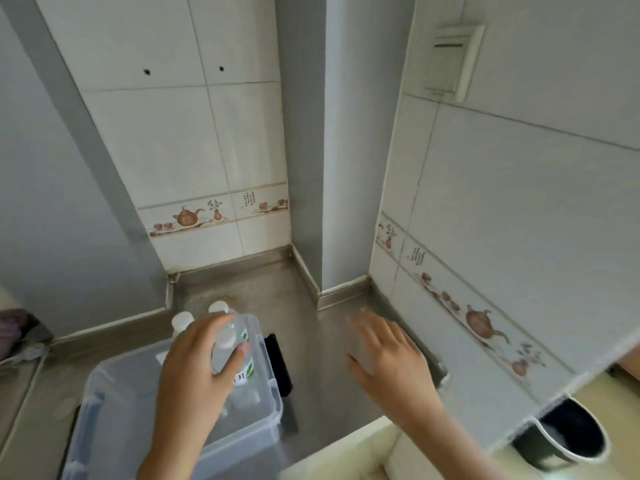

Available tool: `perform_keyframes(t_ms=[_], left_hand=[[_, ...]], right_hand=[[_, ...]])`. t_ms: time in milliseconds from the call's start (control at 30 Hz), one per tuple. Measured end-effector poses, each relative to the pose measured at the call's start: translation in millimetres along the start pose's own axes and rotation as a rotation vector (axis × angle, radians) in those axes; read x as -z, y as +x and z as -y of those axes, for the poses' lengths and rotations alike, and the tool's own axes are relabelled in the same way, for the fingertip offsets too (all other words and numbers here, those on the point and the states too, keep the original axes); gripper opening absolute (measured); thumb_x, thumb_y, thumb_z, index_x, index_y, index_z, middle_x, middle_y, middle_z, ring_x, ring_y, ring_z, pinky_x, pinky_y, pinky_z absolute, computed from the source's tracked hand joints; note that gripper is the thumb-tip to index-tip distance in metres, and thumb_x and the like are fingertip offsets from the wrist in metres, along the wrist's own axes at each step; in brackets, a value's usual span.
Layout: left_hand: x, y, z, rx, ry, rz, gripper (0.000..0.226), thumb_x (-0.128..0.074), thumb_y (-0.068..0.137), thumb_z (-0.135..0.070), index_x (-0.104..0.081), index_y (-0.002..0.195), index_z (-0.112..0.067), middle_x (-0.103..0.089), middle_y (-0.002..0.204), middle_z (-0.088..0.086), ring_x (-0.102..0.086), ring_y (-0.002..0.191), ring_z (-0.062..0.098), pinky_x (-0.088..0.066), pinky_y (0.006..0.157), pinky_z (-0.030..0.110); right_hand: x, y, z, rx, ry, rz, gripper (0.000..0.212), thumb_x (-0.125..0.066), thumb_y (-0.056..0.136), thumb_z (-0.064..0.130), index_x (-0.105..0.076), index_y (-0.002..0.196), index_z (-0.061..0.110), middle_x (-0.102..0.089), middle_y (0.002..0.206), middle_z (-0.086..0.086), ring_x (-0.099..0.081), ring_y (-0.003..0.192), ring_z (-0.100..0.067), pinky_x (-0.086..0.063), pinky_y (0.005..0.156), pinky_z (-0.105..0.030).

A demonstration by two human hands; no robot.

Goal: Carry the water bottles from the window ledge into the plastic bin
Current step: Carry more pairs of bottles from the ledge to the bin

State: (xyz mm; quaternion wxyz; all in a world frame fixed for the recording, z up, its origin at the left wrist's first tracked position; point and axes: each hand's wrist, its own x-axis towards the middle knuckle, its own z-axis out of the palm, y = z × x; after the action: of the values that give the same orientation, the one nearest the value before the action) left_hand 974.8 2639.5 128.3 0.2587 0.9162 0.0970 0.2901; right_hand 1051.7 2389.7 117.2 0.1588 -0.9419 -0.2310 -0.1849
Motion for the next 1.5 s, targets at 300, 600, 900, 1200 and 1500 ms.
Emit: perform_keyframes(t_ms=[300, 600, 900, 1200, 1500], left_hand=[[-49.6, -37.5, -118.9, -0.332, -0.042, 0.182, 0.051, -0.053, 0.086, -0.049, -0.064, 0.125, -0.018, -0.067, 0.121, -0.002, -0.062, 0.11, 0.02, -0.05, 0.092, 0.036], [-79.9, -122.3, -254.1, -0.678, -0.17, 0.327, 0.051, -0.068, 0.083, -0.04, -0.061, 0.129, -0.018, -0.066, 0.126, 0.0, -0.064, 0.11, 0.02, -0.054, 0.084, 0.029], [-122.9, -211.2, -392.8, -0.89, -0.289, 0.495, 0.057, -0.075, 0.08, -0.045, -0.056, 0.13, -0.023, -0.068, 0.124, -0.001, -0.066, 0.109, 0.019, -0.045, 0.085, 0.027], [-193.1, -237.3, -521.0, -1.048, -0.482, 0.592, 0.055, -0.073, 0.081, -0.042, -0.059, 0.131, -0.023, -0.066, 0.128, -0.007, -0.066, 0.11, 0.014, -0.057, 0.084, 0.032], [-299.0, -262.1, -674.4, -1.249, -0.566, 0.623, 0.055, -0.054, 0.085, -0.05, -0.063, 0.129, -0.017, -0.067, 0.127, -0.001, -0.066, 0.114, 0.017, -0.059, 0.082, 0.038]], right_hand=[[84.8, -109.3, -71.4, -0.235, -0.089, -0.029, 0.049, -0.055, 0.087, 0.048, -0.054, 0.13, 0.024, -0.056, 0.138, -0.002, -0.056, 0.122, -0.023, -0.045, 0.1, -0.04], [168.6, -247.6, -115.1, -0.442, -0.146, -0.159, 0.051, -0.043, 0.089, 0.052, -0.056, 0.128, 0.022, -0.058, 0.136, -0.003, -0.055, 0.122, -0.024, -0.047, 0.098, -0.044], [252.8, -379.2, -166.4, -0.757, -0.292, -0.247, 0.053, -0.042, 0.088, 0.051, -0.058, 0.128, 0.021, -0.058, 0.135, -0.004, -0.055, 0.123, -0.026, -0.045, 0.101, -0.045], [301.4, -446.9, -252.3, -1.02, -0.387, -0.359, 0.053, -0.041, 0.087, 0.05, -0.058, 0.127, 0.021, -0.058, 0.134, -0.004, -0.055, 0.122, -0.027, -0.052, 0.09, -0.047], [352.0, -487.2, -370.3, -1.216, -0.523, -0.425, 0.05, -0.043, 0.087, 0.048, -0.058, 0.126, 0.02, -0.058, 0.133, -0.002, -0.054, 0.12, -0.024, -0.05, 0.087, -0.038]])
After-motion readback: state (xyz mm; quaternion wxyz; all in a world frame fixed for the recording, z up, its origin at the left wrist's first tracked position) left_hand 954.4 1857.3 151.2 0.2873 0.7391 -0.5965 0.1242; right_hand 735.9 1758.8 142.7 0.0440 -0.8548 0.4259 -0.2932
